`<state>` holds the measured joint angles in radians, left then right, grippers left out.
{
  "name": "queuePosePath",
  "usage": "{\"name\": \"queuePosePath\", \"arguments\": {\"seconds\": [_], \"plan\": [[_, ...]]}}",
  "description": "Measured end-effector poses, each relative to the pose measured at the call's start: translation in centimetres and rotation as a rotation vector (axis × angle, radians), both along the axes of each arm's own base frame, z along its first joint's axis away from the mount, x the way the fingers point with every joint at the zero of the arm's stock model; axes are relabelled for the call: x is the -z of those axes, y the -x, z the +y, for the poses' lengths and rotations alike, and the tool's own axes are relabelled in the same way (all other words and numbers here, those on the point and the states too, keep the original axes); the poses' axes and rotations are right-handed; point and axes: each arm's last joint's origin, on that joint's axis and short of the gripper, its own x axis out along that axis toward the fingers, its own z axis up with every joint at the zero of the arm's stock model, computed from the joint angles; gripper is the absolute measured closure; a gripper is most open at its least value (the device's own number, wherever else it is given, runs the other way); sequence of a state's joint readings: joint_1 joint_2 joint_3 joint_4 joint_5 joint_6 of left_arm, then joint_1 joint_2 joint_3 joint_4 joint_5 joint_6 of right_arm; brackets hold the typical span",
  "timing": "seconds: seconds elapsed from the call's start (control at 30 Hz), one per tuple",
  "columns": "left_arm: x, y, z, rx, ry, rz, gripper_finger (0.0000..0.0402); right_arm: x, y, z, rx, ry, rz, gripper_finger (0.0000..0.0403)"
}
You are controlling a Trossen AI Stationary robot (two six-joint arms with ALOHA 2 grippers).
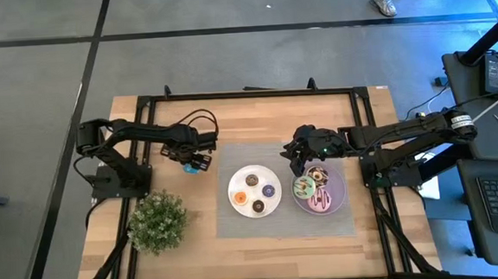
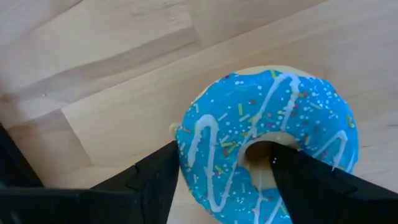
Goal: Pick & Place donuts
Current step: Put the large blue donut on the purple plate
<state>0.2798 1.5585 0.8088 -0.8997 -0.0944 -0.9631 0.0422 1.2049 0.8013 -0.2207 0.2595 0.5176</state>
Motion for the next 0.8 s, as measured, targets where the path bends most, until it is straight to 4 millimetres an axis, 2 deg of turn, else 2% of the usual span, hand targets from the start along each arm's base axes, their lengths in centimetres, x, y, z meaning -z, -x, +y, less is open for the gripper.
{"name": "queuePosePath", "arguments": {"seconds": [0.4, 0.57, 0.8], "plan": [[0.0, -0.1, 0.1, 0.048, -0.028, -0.002, 0.0271, 0.0, 0.0, 0.0, -0.001, 0.000, 0.001, 0.0256], [-0.3, -0.1, 0.1, 0.056, -0.069, -0.002, 0.0305, 0.0, 0.0, 0.0, -0.002, 0.000, 0.000, 0.0256], [-3.1, -0.7, 0.1, 0.065, -0.172, -0.103, 0.0324, 0.0, 0.0, 0.0, -0.001, 0.000, -0.002, 0.0256]]}}
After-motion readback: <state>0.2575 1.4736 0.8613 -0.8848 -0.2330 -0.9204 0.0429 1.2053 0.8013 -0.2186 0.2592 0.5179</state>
